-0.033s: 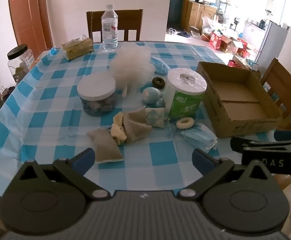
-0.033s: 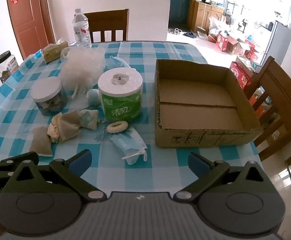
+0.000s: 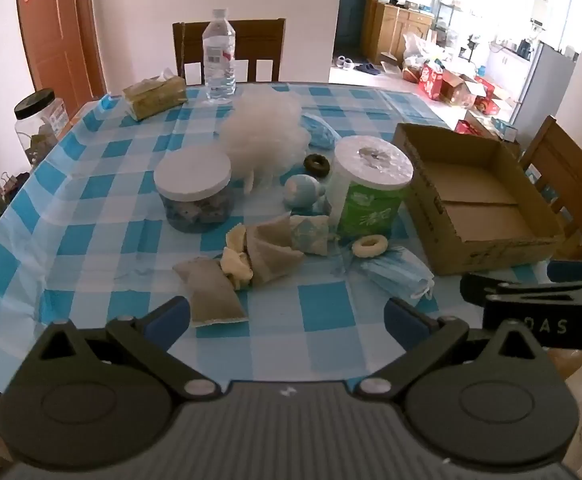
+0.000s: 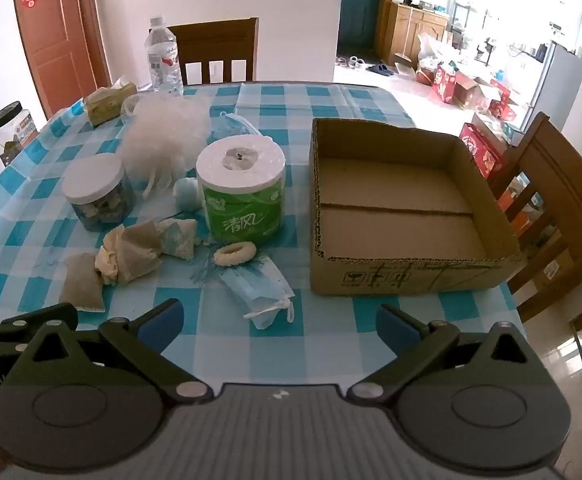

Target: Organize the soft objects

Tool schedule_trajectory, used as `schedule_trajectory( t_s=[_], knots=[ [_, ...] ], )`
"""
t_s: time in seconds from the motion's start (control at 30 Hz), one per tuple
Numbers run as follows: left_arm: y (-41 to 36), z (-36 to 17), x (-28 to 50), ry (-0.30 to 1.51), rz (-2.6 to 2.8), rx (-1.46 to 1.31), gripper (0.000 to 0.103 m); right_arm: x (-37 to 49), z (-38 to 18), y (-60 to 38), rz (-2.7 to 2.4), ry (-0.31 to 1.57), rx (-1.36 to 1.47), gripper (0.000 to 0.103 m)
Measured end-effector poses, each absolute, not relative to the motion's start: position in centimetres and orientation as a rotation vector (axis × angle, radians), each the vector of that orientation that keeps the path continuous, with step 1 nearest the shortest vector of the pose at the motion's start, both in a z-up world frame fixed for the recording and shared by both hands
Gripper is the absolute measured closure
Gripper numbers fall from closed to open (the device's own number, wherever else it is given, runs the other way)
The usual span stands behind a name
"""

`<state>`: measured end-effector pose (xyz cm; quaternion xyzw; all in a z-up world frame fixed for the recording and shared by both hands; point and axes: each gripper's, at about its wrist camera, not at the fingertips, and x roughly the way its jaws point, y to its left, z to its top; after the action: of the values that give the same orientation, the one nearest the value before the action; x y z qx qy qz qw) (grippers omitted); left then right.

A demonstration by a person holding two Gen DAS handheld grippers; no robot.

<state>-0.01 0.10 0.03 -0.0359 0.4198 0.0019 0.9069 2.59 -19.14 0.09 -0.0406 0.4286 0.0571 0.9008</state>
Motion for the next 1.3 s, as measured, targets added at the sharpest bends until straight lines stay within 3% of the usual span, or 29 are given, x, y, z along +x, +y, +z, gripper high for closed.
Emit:
schedule_trajectory(
  t_s=[1.3],
  knots=[
    [0.03,0.48,-0.11,0.867,0.007,-0.071,0.001,2.34,0.25,-19.36,0.127,0.889,-0.079,0.0]
  ],
)
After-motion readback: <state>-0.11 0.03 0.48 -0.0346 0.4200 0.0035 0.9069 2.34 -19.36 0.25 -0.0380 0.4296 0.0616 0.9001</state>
